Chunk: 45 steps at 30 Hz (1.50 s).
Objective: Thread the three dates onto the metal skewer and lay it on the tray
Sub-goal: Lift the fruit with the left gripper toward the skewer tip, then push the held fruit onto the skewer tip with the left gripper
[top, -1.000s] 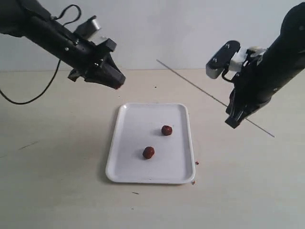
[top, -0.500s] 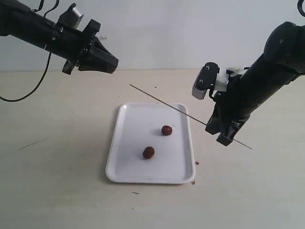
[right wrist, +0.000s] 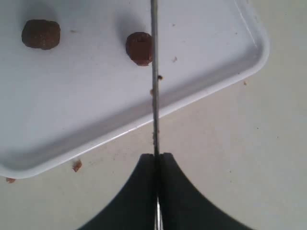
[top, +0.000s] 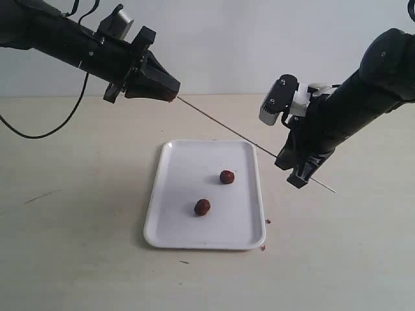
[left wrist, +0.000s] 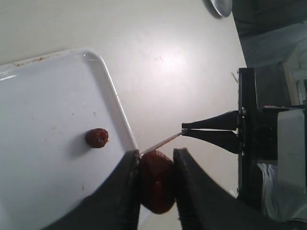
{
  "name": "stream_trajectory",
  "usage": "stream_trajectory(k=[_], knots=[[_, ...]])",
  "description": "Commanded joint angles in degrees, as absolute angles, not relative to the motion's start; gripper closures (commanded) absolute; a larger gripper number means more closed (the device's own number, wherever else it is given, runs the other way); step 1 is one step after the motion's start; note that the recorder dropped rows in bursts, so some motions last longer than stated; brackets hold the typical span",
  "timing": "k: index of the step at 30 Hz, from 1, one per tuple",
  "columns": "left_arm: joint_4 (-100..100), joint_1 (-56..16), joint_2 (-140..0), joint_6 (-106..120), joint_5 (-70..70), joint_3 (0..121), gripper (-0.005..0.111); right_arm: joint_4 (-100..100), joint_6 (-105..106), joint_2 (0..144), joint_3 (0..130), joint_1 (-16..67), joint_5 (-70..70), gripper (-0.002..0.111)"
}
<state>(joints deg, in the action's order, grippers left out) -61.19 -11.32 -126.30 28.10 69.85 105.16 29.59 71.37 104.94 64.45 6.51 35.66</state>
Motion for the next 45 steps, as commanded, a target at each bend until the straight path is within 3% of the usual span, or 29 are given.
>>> stream_trajectory(k=[1, 45], knots=[[-62.29, -11.48, -125.64, 28.37, 69.96, 105.48, 0.081, 30.41, 71.95, 104.78, 64.38, 6.26, 34.86, 0.108], [-66.74, -9.48, -128.08, 29.92, 69.96, 105.48, 0.081, 29.97, 71.96, 104.78, 64.38, 6.26, 35.86, 0.108]])
